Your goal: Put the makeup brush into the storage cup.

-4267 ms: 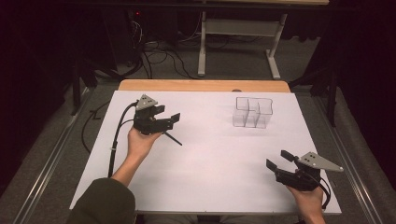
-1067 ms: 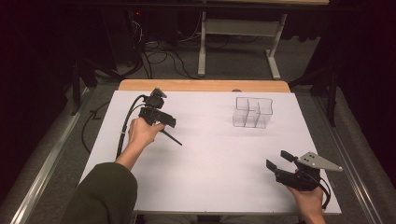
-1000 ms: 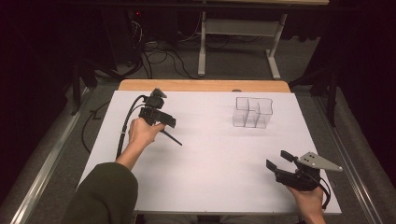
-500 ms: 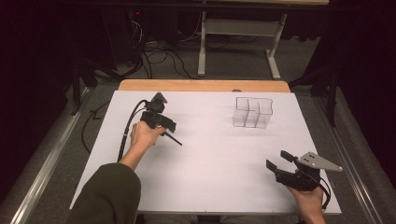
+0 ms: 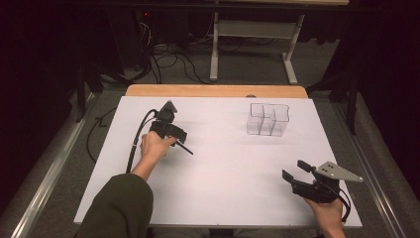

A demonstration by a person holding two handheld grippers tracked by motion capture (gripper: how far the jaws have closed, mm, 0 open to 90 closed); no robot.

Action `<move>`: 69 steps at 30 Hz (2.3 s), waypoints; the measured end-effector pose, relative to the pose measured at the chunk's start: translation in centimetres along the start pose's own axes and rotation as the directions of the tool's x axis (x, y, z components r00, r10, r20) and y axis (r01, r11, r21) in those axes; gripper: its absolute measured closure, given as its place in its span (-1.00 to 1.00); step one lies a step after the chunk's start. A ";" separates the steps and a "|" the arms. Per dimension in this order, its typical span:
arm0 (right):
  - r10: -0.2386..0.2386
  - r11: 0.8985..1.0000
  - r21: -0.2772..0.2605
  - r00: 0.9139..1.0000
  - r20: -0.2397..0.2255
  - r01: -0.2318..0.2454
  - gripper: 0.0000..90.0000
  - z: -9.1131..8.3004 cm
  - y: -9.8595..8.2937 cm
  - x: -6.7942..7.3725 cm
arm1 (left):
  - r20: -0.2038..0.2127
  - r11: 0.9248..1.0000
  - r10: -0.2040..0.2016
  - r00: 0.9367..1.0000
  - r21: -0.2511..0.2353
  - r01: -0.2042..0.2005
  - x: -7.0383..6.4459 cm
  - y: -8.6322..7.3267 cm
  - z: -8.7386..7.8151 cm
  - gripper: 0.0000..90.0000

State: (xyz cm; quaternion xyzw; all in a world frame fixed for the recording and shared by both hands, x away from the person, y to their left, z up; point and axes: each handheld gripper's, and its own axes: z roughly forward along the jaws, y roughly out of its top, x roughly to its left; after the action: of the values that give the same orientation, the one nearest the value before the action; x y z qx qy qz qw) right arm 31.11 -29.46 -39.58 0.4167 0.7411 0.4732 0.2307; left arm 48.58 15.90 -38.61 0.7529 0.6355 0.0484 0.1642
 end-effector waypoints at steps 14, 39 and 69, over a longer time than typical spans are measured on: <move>0.002 1.000 0.000 1.000 -0.003 -0.002 -0.31 0.0 0.0 0.0 | -0.012 1.000 -0.009 1.000 0.007 0.009 -0.7 -0.1 1.1 -0.52; 0.007 1.000 0.003 1.000 -0.002 -0.007 -0.30 0.0 0.0 0.0 | -0.064 1.000 0.023 0.998 0.003 -0.023 -1.3 -0.3 2.0 -0.32; 0.000 1.000 0.001 1.000 -0.001 0.000 -0.30 0.0 0.0 0.0 | -0.071 0.989 0.145 0.987 0.010 -0.145 -1.2 -0.7 1.7 0.06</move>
State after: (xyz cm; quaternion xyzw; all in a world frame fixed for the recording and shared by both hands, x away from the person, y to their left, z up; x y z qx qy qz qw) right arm 31.11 -29.45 -39.64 0.4165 0.7416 0.4728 0.2302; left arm 48.19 14.52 -40.28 0.7952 0.5847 0.0855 0.1357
